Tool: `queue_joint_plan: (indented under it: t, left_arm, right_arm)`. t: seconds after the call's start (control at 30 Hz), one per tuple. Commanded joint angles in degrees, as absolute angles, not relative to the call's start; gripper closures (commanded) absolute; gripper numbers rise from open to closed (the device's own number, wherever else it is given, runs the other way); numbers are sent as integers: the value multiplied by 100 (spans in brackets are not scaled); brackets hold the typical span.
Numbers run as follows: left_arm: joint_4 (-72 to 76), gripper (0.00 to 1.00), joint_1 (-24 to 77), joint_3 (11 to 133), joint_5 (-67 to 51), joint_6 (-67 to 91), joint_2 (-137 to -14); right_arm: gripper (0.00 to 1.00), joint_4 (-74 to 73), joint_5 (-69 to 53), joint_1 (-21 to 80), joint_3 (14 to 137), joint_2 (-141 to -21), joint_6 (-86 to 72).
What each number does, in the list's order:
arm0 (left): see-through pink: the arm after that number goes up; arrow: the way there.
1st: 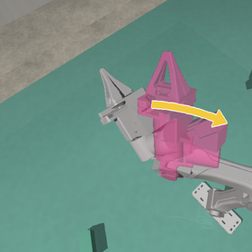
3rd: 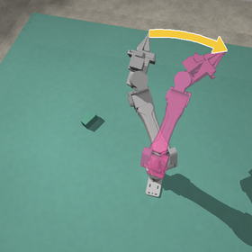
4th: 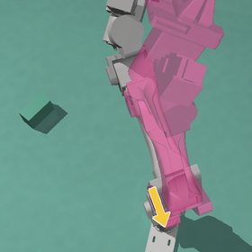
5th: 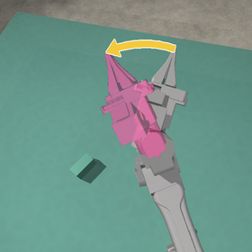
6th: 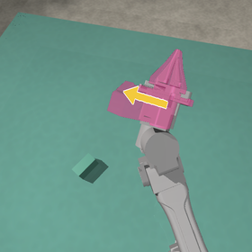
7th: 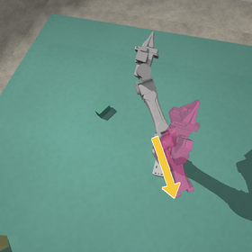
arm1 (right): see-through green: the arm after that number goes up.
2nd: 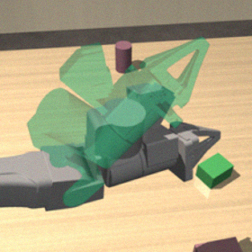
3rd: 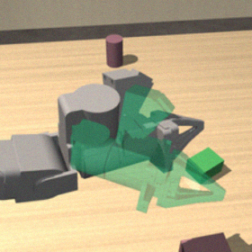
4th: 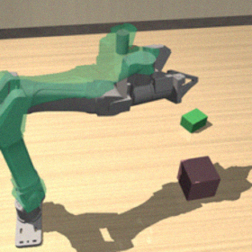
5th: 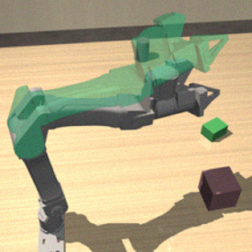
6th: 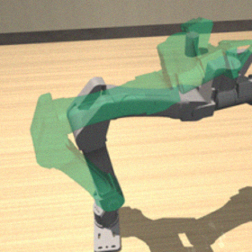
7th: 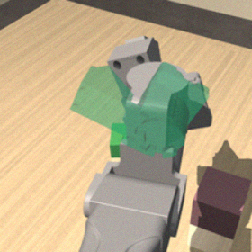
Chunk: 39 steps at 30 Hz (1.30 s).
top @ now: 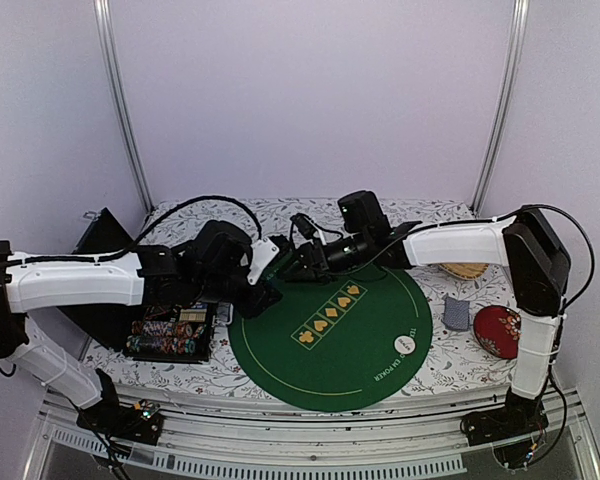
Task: Distribute texas hold em gaming equipment
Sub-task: Pass from the left arm to the right
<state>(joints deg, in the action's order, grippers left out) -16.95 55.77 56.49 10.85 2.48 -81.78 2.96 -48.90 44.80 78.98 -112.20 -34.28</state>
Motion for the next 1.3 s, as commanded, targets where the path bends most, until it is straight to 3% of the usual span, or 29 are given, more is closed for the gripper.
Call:
queue_joint_plan:
  t: [0.0, 0.37, 0.63, 0.7, 0.8, 0.87, 0.93, 1.03, 1.1, 1.13, 1.27]
  left_arm:
    - [-1369, 68, 5648, 5808, 1279, 0, -8280]
    - [-1395, 68, 5659, 5852, 1505, -53, -8519]
    - [-1366, 68, 5657, 5906, 1582, -55, -8606]
    - [-1346, 68, 5652, 5898, 1591, -53, -8597]
    - [-1338, 68, 5650, 5865, 1593, -53, -8596]
    - [-1402, 67, 5650, 5849, 1589, -24, -8604]
    - [-1519, 56, 5644, 5824, 1621, 46, -8604]
    - [-1692, 21, 5599, 5721, 1791, 319, -8532]
    - [-1804, 7, 5451, 5602, 1657, 562, -8381]
    - [-1850, 2, 5326, 5520, 1479, 683, -8284]
    - [-1935, 2, 4617, 5046, 717, 1102, -7590]
  right_arm:
    - [54, 499, -5178, 4579, 8190, -11496, -3586]
    - [68, 241, -5576, 4690, 8577, -11944, -3544]
    - [68, 25, -5573, 4746, 8672, -12105, -3396]
    - [75, 26, -5581, 4755, 8674, -12151, -3399]
    - [96, 16, -5551, 4755, 8684, -12166, -3404]
    - [98, -89, -5438, 4750, 8723, -12151, -3353]
    - [98, -230, -5236, 4733, 8761, -12138, -3266]
    - [98, -213, -5014, 4610, 8729, -12198, -3237]
    - [98, 30, -5063, 4480, 8719, -12384, -3423]
    - [98, 206, -5111, 4434, 8723, -12509, -3580]
    - [98, 351, -5115, 4491, 9242, -13168, -3806]
